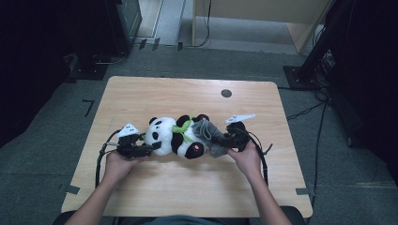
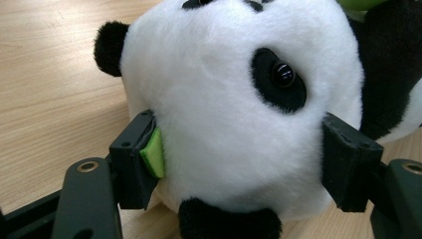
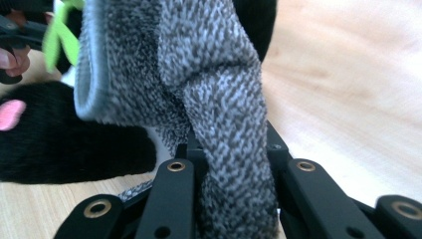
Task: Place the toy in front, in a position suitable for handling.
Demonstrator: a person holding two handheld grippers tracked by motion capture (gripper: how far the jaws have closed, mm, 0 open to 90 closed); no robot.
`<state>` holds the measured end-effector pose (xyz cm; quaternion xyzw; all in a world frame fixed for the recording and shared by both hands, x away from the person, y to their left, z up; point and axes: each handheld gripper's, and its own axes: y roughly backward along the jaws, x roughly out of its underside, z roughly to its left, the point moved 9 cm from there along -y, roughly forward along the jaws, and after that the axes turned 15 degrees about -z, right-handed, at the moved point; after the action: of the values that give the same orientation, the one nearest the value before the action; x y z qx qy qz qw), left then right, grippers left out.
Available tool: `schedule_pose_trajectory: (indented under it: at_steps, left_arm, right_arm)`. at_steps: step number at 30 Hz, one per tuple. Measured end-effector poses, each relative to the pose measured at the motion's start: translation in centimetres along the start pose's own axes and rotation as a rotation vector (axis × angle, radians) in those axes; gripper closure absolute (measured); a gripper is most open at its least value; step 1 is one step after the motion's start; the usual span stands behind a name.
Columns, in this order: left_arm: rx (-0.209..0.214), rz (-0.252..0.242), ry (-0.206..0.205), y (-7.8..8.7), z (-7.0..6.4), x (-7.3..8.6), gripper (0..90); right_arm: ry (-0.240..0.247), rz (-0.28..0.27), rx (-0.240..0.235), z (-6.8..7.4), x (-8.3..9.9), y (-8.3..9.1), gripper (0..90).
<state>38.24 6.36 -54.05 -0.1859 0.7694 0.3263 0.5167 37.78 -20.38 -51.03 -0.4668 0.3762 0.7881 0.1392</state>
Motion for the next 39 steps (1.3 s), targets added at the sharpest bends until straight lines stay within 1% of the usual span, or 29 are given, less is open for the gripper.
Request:
schedule_pose_trajectory:
  at_steps: [2, 5, 8, 9, 10, 11, 12, 15, 16, 18, 21, 23, 24, 27, 30, 36, 39]
  left_arm:
    - [-0.001, 0.000, 0.004, 0.0, 0.0, 0.0, 27.8]
    - [-0.001, 0.003, 0.000, 0.0, 0.0, 0.0, 27.7]
    - [-0.001, 0.001, 0.001, 0.0, -0.1, 0.0, 27.6]
    - [0.000, 0.003, -0.003, 0.0, 0.0, 0.0, 27.6]
    - [-0.001, 0.003, -0.004, 0.0, 0.0, 0.0, 27.6]
    - [-0.002, 0.001, -0.003, 0.0, 0.0, 0.0, 27.6]
    - [-0.003, -0.001, -0.003, 0.0, 0.0, 0.0, 27.6]
    - [-0.003, 0.001, -0.007, 0.0, -0.1, 0.0, 27.6]
    - [-0.003, 0.004, -0.012, 0.0, -0.1, 0.0, 27.6]
    - [-0.004, 0.009, -0.020, 0.0, -0.1, 0.1, 27.5]
    - [-0.005, 0.010, -0.019, 0.0, -0.1, 0.1, 27.4]
    - [-0.006, 0.009, -0.023, 0.0, -0.1, 0.0, 27.4]
    - [-0.006, 0.009, -0.023, 0.0, -0.1, 0.0, 27.4]
    - [-0.005, 0.009, -0.019, 0.0, -0.2, 0.0, 27.3]
    - [-0.005, 0.009, -0.016, 0.0, -0.2, 0.0, 27.3]
    - [-0.005, 0.009, -0.011, 0.0, -0.1, 0.0, 27.2]
    - [-0.007, 0.007, -0.006, 0.0, -0.1, 0.0, 27.2]
  right_arm:
    - [0.023, -0.018, -0.001, 0.6, -1.0, 0.5, 74.9]
    - [0.041, -0.056, -0.019, 1.6, -2.6, 0.8, 74.6]
    - [0.026, -0.090, -0.073, 3.0, -4.6, 0.7, 74.4]
    - [0.021, -0.092, -0.091, 3.4, -4.9, 0.6, 74.2]
    - [0.016, -0.089, -0.116, 3.9, -5.3, 0.3, 74.0]
    - [0.017, -0.087, -0.126, 4.2, -5.5, 0.0, 73.9]
    - [0.023, -0.072, -0.137, 4.6, -5.6, -0.6, 73.8]
    - [0.044, -0.022, -0.166, 5.4, -5.3, -2.0, 73.4]
    - [0.048, -0.003, -0.168, 5.6, -5.0, -2.5, 73.0]
    - [0.067, 0.033, -0.153, 5.6, -4.4, -3.4, 71.2]
    - [0.060, 0.022, -0.155, 5.2, -4.1, -3.7, 70.9]
    - [0.066, 0.022, -0.136, 4.7, -3.9, -3.5, 70.8]
    - [0.063, 0.021, -0.125, 4.5, -3.7, -3.4, 70.7]
    - [0.030, 0.012, -0.114, 3.7, -3.3, -3.0, 70.1]
    - [0.009, 0.008, -0.093, 2.8, -2.7, -2.4, 69.9]
    - [-0.012, 0.020, -0.054, 1.0, -1.2, -1.8, 71.3]
    - [-0.019, 0.022, -0.043, 0.5, -0.6, -1.7, 71.9]
